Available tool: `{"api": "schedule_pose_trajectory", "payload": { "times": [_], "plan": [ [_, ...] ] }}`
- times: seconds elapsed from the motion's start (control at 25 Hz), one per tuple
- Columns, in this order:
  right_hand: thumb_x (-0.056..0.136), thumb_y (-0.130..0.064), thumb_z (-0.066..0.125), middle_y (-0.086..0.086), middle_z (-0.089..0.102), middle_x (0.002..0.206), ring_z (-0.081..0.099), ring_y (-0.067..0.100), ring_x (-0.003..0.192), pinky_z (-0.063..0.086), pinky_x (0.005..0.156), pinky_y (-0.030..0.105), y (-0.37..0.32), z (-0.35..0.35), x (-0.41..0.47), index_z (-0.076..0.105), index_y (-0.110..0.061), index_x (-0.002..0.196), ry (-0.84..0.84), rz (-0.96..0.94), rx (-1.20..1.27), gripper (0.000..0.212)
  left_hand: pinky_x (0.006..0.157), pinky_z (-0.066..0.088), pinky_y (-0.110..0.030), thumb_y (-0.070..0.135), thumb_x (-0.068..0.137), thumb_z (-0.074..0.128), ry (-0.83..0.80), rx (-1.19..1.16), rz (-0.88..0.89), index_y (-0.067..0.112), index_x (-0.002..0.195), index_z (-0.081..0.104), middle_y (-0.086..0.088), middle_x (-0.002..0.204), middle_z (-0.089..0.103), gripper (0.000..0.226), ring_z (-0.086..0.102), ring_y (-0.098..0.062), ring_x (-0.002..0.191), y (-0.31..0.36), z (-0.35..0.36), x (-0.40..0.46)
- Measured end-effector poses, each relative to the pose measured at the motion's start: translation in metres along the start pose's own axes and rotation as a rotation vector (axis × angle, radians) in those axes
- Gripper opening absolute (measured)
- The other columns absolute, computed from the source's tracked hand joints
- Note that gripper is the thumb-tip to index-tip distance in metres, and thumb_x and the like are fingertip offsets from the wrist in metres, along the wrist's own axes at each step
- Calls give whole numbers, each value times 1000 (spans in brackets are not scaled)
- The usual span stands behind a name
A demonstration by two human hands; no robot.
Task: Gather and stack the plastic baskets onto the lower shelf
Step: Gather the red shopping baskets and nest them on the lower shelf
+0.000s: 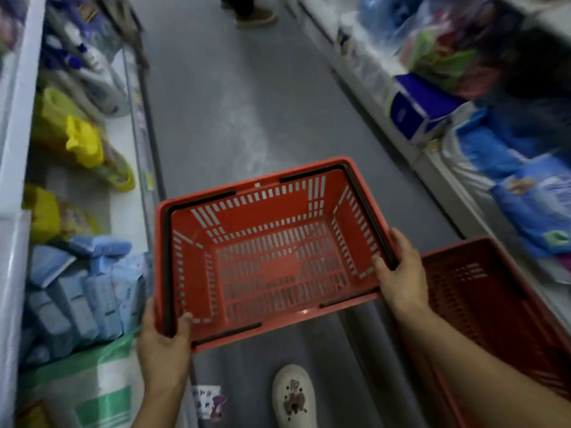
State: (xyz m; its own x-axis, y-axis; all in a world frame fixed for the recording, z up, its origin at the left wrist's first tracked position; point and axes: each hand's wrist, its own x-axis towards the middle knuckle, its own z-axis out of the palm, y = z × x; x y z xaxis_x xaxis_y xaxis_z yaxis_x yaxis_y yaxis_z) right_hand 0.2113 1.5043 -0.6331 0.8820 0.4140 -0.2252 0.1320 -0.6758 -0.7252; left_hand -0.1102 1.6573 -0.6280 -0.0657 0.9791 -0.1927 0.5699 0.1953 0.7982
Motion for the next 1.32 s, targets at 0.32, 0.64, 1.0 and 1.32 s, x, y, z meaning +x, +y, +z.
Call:
{"api": "schedule_pose_trajectory", "payload": {
  "times": [0.32, 0.64, 1.0, 1.32],
  "plan": [
    [85, -11, 68, 18, 59, 130, 56, 33, 122, 41, 107, 44, 41, -154, -45, 48, -13, 138, 279, 291, 194, 57, 106, 42, -40, 1, 89, 64, -242, -49, 176, 9, 140, 49, -12, 128, 62, 55, 60, -30, 119, 130, 46, -56],
    [89, 1, 60, 16, 60, 124, 58, 34, 115, 44, 102, 47, 137, -258, -114, 45, -13, 136, 544, 697, 455, 52, 96, 45, -30, 3, 89, 66, -774, -22, 264, 9, 144, 44, -5, 125, 61, 60, 59, -19, 112, 206, 170, -148],
    [87, 7, 50, 19, 61, 123, 59, 41, 111, 46, 96, 52, 194, -235, -167, 43, -17, 135, 711, 974, 494, 54, 102, 49, -44, 3, 84, 72, -1128, 179, 299, 23, 147, 40, -1, 131, 61, 74, 60, -21, 120, 212, 249, -167],
    [94, 5, 45, 24, 61, 126, 56, 43, 116, 41, 99, 46, 194, -221, -174, 44, -8, 138, 746, 1002, 462, 47, 99, 47, -58, -8, 88, 61, -944, -171, -252, 43, 151, 12, -3, 155, 35, 94, 54, -27, 122, 172, 226, -253]
  ]
}}
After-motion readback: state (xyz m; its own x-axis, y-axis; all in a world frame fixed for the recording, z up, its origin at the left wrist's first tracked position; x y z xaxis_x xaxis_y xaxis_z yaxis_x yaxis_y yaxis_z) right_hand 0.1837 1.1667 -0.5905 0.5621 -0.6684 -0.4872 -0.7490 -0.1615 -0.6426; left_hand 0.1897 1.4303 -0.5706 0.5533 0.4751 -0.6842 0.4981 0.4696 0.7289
